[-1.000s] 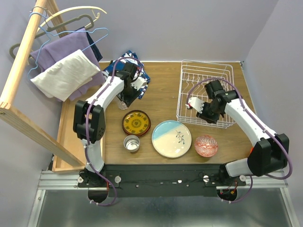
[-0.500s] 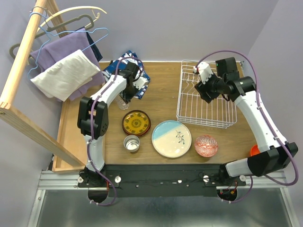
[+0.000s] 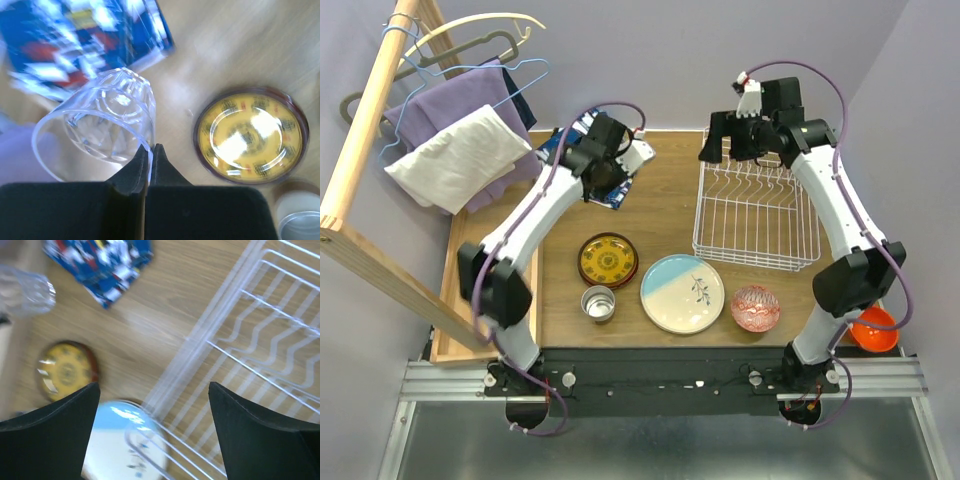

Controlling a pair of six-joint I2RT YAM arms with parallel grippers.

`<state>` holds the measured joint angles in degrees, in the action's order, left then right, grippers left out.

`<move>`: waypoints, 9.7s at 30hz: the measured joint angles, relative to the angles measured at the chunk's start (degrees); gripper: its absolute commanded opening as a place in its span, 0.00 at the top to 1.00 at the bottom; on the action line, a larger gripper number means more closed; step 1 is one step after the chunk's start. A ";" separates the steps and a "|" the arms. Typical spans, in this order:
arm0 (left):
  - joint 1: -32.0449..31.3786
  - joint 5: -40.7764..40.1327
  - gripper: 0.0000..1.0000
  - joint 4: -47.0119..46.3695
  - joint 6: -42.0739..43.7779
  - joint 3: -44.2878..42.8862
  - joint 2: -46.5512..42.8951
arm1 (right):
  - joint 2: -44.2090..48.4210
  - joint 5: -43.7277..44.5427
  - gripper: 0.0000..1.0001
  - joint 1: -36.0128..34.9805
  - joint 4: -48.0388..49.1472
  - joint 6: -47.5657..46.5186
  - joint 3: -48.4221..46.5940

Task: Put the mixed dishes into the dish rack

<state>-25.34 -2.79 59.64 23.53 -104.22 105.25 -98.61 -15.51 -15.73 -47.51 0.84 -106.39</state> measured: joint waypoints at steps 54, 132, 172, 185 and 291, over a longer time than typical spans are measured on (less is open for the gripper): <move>-31.54 -33.00 1.00 -112.26 64.96 42.07 2.12 | -15.76 -57.70 0.11 6.78 45.07 68.30 8.31; -34.73 -26.77 0.14 -60.08 17.49 55.87 -36.52 | -26.45 -2.10 0.60 10.16 74.25 -2.49 15.37; -34.62 -26.64 0.13 -57.51 12.02 59.45 -36.72 | -26.86 7.28 0.34 9.79 79.80 -1.95 22.43; -34.62 -25.88 0.13 -59.41 11.98 61.94 -37.77 | -26.62 9.64 0.07 9.84 69.37 -1.75 16.96; -22.03 17.88 0.81 -5.60 12.52 56.94 -38.45 | 13.05 11.13 0.00 9.51 24.02 -9.35 28.13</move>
<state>-47.37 15.09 54.04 36.05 -47.29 66.81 -85.56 -4.38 -6.22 -23.49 -8.51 -78.26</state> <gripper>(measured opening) 0.265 0.996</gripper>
